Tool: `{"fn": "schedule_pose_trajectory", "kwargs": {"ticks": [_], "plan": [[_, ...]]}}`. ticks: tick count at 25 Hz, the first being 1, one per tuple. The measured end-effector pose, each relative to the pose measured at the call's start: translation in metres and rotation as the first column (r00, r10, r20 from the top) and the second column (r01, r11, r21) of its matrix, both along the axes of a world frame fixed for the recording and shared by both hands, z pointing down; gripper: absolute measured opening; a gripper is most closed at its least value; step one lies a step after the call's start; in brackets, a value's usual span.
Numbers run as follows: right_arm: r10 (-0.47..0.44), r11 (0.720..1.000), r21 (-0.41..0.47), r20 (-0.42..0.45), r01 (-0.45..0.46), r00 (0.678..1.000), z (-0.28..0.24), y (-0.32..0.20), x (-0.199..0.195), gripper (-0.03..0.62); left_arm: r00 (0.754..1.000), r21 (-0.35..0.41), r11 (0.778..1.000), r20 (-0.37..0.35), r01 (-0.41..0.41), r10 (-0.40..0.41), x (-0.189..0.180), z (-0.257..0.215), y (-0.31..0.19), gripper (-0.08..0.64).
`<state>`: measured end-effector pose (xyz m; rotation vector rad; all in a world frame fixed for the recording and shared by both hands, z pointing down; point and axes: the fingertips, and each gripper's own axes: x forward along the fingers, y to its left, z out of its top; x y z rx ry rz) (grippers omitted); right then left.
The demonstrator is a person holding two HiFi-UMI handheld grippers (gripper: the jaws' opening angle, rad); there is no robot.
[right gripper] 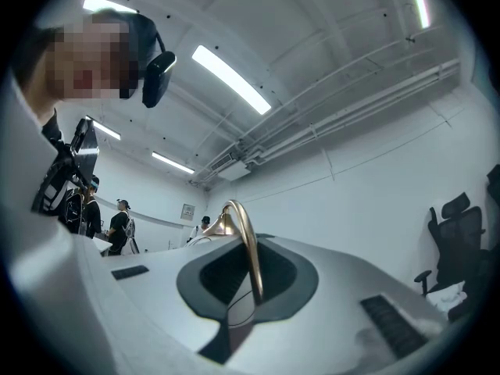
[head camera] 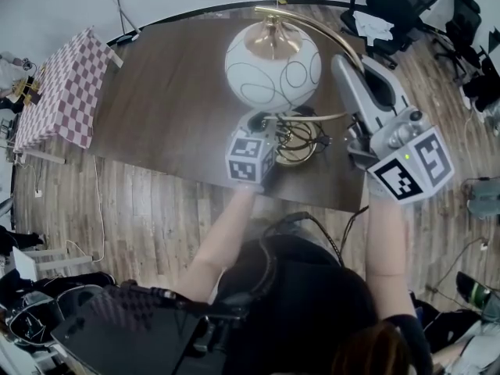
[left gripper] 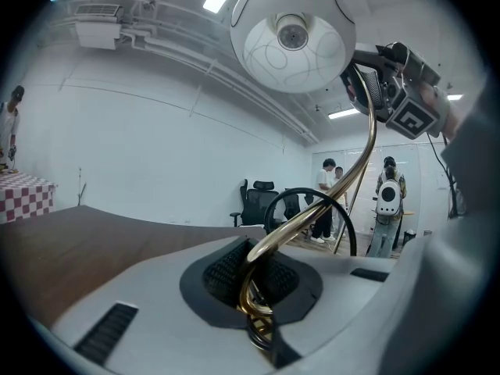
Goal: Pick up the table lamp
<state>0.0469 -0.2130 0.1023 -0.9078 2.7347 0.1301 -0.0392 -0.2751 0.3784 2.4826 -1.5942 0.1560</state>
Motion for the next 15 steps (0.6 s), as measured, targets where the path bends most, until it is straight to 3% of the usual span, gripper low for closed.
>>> {"fn": "schedule_pose_trajectory", "kwargs": {"ticks": [15], "plan": [[-0.022,1.000,-0.002,0.002,0.022,1.000,-0.0047,0.0028,-0.0005,0.005,1.000,0.004,1.000,-0.009,0.020,-0.020,0.0012,-0.0057,0.0036,0.005]]}}
